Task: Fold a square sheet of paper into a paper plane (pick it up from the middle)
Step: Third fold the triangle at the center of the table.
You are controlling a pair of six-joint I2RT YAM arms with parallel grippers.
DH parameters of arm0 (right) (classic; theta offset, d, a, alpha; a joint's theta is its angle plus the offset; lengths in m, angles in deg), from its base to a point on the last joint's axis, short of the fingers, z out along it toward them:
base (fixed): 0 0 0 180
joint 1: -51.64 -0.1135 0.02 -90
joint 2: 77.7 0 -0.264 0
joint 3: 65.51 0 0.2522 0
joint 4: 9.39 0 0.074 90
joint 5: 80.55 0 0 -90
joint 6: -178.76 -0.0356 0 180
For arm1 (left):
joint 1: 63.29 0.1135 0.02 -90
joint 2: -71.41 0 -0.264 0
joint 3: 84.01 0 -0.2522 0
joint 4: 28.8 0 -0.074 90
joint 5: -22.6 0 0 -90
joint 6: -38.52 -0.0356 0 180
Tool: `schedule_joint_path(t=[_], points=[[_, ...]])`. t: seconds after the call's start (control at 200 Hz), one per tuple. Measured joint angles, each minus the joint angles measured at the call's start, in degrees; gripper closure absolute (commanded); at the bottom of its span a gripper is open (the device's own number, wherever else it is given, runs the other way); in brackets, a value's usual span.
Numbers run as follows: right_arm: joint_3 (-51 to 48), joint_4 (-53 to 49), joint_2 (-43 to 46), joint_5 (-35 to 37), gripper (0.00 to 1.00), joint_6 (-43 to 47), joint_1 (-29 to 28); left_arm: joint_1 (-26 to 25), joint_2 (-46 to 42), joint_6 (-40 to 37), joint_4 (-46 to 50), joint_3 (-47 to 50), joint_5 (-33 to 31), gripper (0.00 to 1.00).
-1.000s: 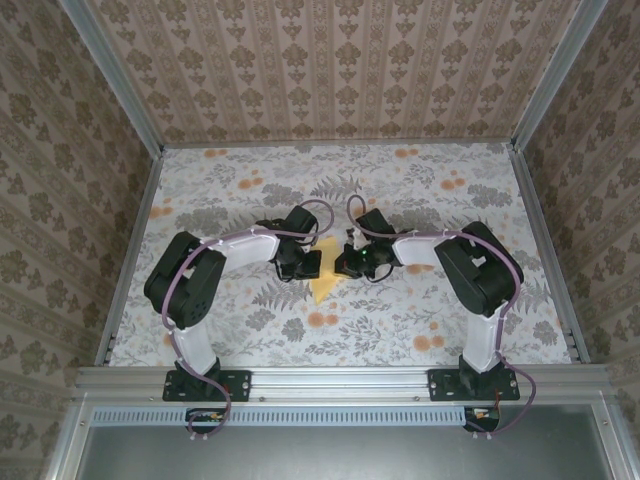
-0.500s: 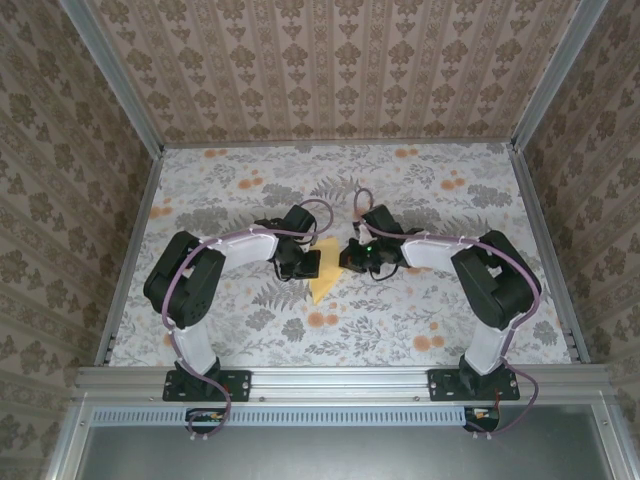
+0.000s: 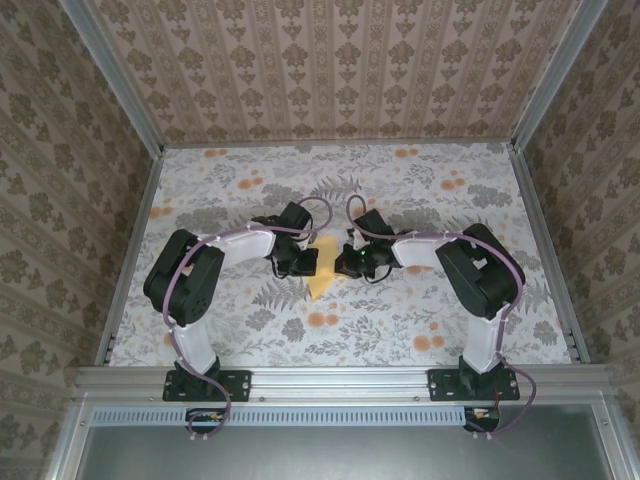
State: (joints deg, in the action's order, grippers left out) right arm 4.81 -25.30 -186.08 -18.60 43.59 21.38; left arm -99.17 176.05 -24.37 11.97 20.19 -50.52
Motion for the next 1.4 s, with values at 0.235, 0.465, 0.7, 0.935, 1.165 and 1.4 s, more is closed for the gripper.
schedule_joint_path(t=[0.235,0.465,0.7,0.935,1.165,1.4], points=[[-1.1,-2.0,3.6,3.9,0.97,0.0,3.2,0.3,0.3,-1.7,0.5,-0.6,0.3,1.00],[0.2,-0.9,4.1,2.2,0.97,0.0,-0.4,0.4,1.2,-3.8,1.7,-1.9,0.4,1.00],[4.5,0.2,-1.3,-0.3,0.98,-0.2,-2.3,0.4,1.2,-5.0,1.8,-2.0,0.5,1.00],[4.6,0.3,-3.5,-0.2,0.98,-1.0,-2.1,0.6,1.2,-5.1,1.7,-2.0,0.9,1.00],[3.1,2.5,-3.2,0.0,0.99,-2.7,-2.1,0.7,-0.3,-2.3,1.0,-1.8,0.7,0.96],[0.9,5.9,-2.6,0.7,0.99,-5.3,-2.2,-0.2,-10.8,6.3,-4.0,2.1,0.7,0.85]])
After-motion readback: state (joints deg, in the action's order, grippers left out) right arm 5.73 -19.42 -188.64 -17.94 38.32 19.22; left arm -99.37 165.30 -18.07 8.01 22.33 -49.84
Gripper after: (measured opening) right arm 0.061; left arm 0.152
